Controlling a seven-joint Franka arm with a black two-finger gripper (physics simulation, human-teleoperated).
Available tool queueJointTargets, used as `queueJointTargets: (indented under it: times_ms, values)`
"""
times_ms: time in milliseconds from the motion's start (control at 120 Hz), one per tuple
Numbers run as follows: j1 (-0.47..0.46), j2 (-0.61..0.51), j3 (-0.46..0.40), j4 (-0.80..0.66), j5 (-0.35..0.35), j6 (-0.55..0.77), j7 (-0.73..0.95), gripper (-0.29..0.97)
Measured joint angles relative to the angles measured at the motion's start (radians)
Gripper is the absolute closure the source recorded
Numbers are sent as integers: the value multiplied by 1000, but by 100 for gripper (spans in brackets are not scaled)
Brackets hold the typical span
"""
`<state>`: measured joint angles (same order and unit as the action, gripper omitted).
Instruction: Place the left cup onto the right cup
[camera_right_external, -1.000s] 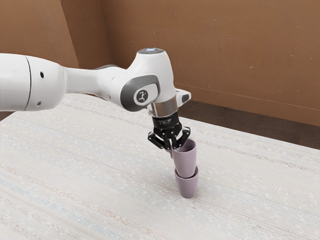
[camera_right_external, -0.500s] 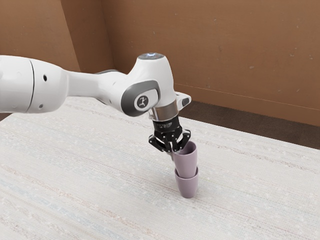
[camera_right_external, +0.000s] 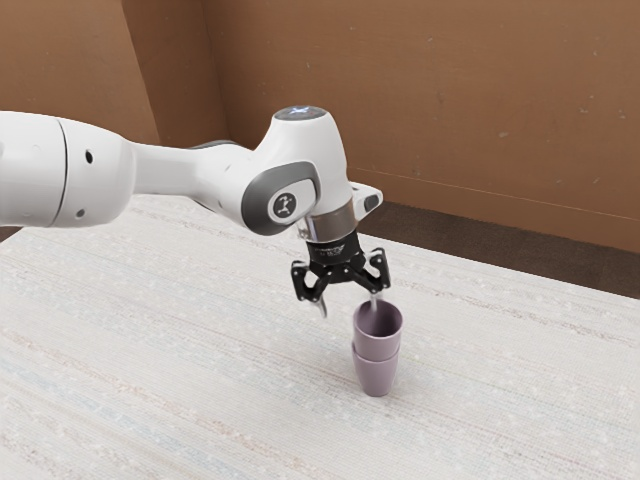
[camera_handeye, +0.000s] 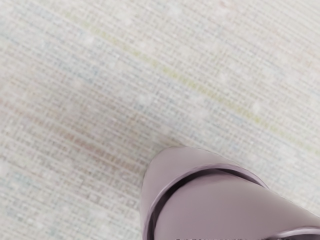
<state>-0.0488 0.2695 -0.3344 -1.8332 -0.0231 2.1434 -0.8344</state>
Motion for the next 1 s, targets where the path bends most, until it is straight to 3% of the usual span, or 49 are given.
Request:
queueJointTargets:
  times_ms: [642,1000]
  values:
    - [1,-68,3,-13,77,-14,32,0]
    - [1,-95,64,-10,146,-45,150,0]
